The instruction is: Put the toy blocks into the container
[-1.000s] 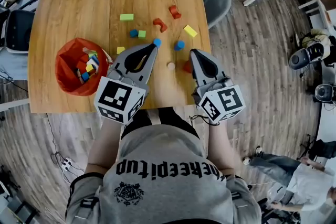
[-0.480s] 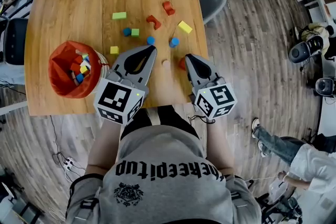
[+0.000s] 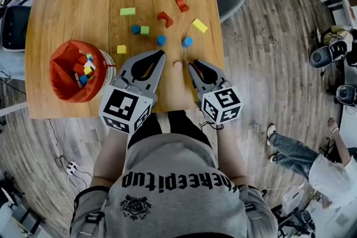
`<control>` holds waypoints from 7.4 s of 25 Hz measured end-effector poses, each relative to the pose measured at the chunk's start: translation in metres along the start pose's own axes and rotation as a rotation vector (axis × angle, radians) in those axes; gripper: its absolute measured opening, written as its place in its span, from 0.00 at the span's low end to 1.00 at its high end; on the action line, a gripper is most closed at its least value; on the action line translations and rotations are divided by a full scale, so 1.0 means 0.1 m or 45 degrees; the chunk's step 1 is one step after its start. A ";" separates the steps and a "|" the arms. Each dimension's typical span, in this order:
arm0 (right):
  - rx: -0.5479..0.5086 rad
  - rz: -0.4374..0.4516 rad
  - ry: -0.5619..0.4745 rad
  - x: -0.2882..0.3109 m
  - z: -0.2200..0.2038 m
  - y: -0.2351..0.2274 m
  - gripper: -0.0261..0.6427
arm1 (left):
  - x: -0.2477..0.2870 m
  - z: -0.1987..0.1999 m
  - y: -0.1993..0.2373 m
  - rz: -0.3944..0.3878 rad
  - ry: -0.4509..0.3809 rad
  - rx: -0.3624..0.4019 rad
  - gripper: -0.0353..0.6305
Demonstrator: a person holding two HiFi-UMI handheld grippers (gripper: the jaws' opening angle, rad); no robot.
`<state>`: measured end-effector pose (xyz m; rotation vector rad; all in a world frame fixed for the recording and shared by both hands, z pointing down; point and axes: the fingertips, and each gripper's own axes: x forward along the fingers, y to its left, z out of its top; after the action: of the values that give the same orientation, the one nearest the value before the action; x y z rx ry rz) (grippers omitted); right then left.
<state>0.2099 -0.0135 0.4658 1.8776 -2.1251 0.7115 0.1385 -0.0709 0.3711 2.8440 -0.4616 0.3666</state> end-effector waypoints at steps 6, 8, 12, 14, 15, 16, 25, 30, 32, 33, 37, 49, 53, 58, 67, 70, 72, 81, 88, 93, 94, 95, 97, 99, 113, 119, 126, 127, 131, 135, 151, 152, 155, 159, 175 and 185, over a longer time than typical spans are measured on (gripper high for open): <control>0.000 0.035 0.077 0.13 -0.18 0.06 0.20 | 0.00 -0.10 0.02 0.008 0.031 -0.025 0.08; -0.002 0.044 0.100 0.17 -0.25 0.08 0.21 | 0.00 -0.13 0.02 0.009 0.038 -0.031 0.08; -0.003 0.062 0.149 0.25 -0.38 0.10 0.24 | -0.01 -0.20 0.04 0.017 0.055 -0.046 0.08; -0.008 0.075 0.180 0.29 -0.46 0.12 0.26 | -0.02 -0.23 0.05 0.023 0.063 -0.055 0.08; -0.015 0.080 0.195 0.31 -0.49 0.13 0.27 | -0.03 -0.24 0.06 0.026 0.066 -0.059 0.08; -0.024 0.082 0.209 0.33 -0.52 0.13 0.27 | -0.03 -0.26 0.07 0.029 0.068 -0.064 0.08; -0.042 0.085 0.281 0.47 -0.69 0.12 0.30 | -0.07 -0.36 0.14 0.063 0.093 -0.098 0.08; -0.045 0.085 0.317 0.55 -0.77 0.11 0.31 | -0.09 -0.42 0.17 0.080 0.102 -0.120 0.08; -0.045 0.090 0.327 0.58 -0.79 0.11 0.31 | -0.10 -0.43 0.19 0.085 0.104 -0.128 0.08; -0.046 0.090 0.332 0.59 -0.80 0.12 0.31 | -0.11 -0.44 0.20 0.087 0.104 -0.131 0.08; -0.055 0.076 0.360 0.65 -0.85 0.10 0.31 | -0.12 -0.46 0.26 0.098 0.106 -0.144 0.08; -0.102 0.072 0.389 0.69 -0.83 0.11 0.24 | -0.16 -0.43 0.35 0.123 0.094 -0.156 0.08; -0.098 0.096 0.339 0.68 -0.67 0.18 0.24 | -0.19 -0.38 0.37 0.134 0.074 -0.151 0.08; -0.100 0.140 0.239 0.66 -0.32 0.31 0.24 | -0.28 -0.29 0.39 0.157 0.040 -0.142 0.08; -0.138 0.263 0.076 0.60 0.26 0.68 0.24 | -0.50 -0.14 0.45 0.222 -0.033 -0.126 0.08; -0.158 0.299 0.039 0.58 0.41 0.81 0.24 | -0.61 -0.10 0.47 0.251 -0.057 -0.121 0.08; -0.170 0.320 0.019 0.57 0.47 0.90 0.24 | -0.68 -0.09 0.49 0.269 -0.071 -0.119 0.08; -0.234 0.419 -0.043 0.55 0.71 1.27 0.24 | -1.08 -0.05 0.57 0.382 -0.122 -0.116 0.08; -0.282 0.505 -0.089 0.58 0.89 1.61 0.24 | -1.44 -0.04 0.66 0.487 -0.165 -0.116 0.08; -0.319 0.578 -0.108 0.64 0.97 1.89 0.24 | -1.72 -0.06 0.74 0.574 -0.194 -0.124 0.08; -0.326 0.592 -0.110 0.66 0.98 1.95 0.24 | -1.78 -0.06 0.76 0.591 -0.198 -0.126 0.08; -0.332 0.605 -0.113 0.67 0.99 2.01 0.24 | -1.84 -0.07 0.78 0.608 -0.201 -0.128 0.08; -0.345 0.633 -0.118 0.70 1.02 2.12 0.24 | -1.95 -0.08 0.81 0.641 -0.209 -0.132 0.08; -0.357 0.660 -0.124 0.72 1.05 2.23 0.24 | -2.06 -0.08 0.85 0.672 -0.217 -0.134 0.08; -0.420 0.778 -0.129 0.88 1.07 2.79 0.24 | -2.58 -0.17 1.04 0.814 -0.257 -0.157 0.08; -0.405 0.780 -0.129 0.96 1.07 2.84 0.25 | -2.63 -0.18 1.09 0.828 -0.258 -0.163 0.08; -0.386 0.772 -0.130 1.02 1.07 2.88 0.28 | -2.68 -0.18 1.14 0.835 -0.254 -0.164 0.08; -0.386 0.771 -0.132 1.02 1.07 2.88 0.28 | -2.68 -0.19 1.15 0.835 -0.254 -0.163 0.08; -0.375 0.757 -0.140 1.00 1.08 2.83 0.24 | -2.65 -0.17 1.13 0.825 -0.256 -0.156 0.08; -0.344 0.711 -0.173 0.97 1.14 2.68 0.07 | -2.57 -0.14 1.12 0.798 -0.252 -0.149 0.08; -0.278 0.471 -0.227 0.67 1.21 1.82 0.06 | -1.84 0.02 0.87 0.553 -0.211 -0.091 0.08; -0.271 0.451 -0.230 0.64 1.21 1.75 0.06 | -1.78 0.03 0.84 0.534 -0.208 -0.085 0.08; -0.251 0.390 -0.240 0.56 1.21 1.54 0.05 | -1.60 0.06 0.76 0.475 -0.198 -0.069 0.08; -0.213 0.299 -0.253 0.41 1.19 1.27 0.06 | -1.37 0.10 0.62 0.386 -0.179 -0.051 0.08; -0.166 0.209 -0.220 0.20 1.06 0.78 0.06 | -0.90 0.15 0.36 0.264 -0.146 -0.041 0.08; -0.175 0.289 -0.113 0.43 0.93 0.77 0.06 | -0.86 0.12 0.43 0.308 -0.149 -0.068 0.08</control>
<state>0.1423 -0.0911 0.3901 1.6445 -2.4025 0.5168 0.0472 -0.0899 0.3441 2.7730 -0.8303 0.2272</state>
